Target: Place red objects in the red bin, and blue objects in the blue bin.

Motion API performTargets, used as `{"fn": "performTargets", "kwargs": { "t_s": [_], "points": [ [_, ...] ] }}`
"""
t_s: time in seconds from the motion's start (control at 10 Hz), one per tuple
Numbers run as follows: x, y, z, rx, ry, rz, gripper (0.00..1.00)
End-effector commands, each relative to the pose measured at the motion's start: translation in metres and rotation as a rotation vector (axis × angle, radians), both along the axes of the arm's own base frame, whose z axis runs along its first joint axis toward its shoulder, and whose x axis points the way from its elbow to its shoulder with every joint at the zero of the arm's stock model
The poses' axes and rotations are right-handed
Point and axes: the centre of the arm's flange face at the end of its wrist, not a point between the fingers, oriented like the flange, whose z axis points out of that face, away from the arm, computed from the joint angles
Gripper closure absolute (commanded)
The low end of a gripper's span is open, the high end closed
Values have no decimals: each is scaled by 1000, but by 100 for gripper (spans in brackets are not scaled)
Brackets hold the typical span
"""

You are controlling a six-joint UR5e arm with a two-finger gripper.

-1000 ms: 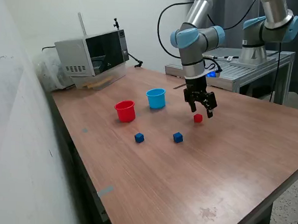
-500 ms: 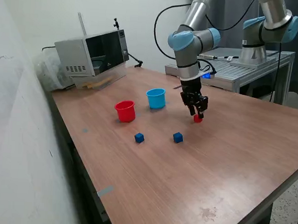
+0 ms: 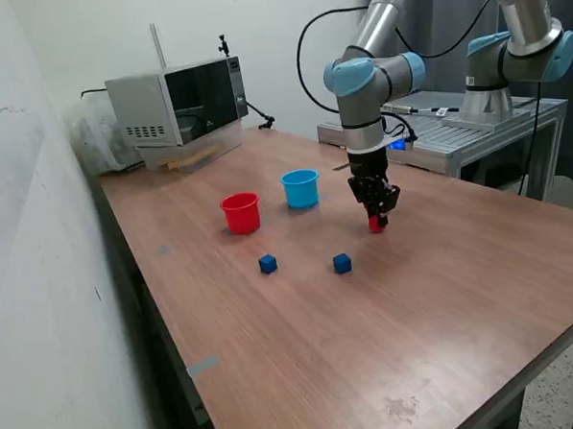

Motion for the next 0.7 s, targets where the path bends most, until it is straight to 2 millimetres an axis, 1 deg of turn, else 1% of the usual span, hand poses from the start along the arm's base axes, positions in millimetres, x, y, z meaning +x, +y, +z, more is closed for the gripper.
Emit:
{"fn": "performTargets", "kwargs": {
  "t_s": [0.0,0.1,0.2,0.4,0.5,0.6],
  "points": [
    [-16,6,63,10,69,-7,100],
    [-26,6,88,8,89,-9,100],
    [-36,10,109,9,115,-15,100],
    [-60,46,136,13,154,-67,100],
    [-70,57,147,19,182,-81,100],
    [-81,72,161,22,212,-104,100]
  ]
}}
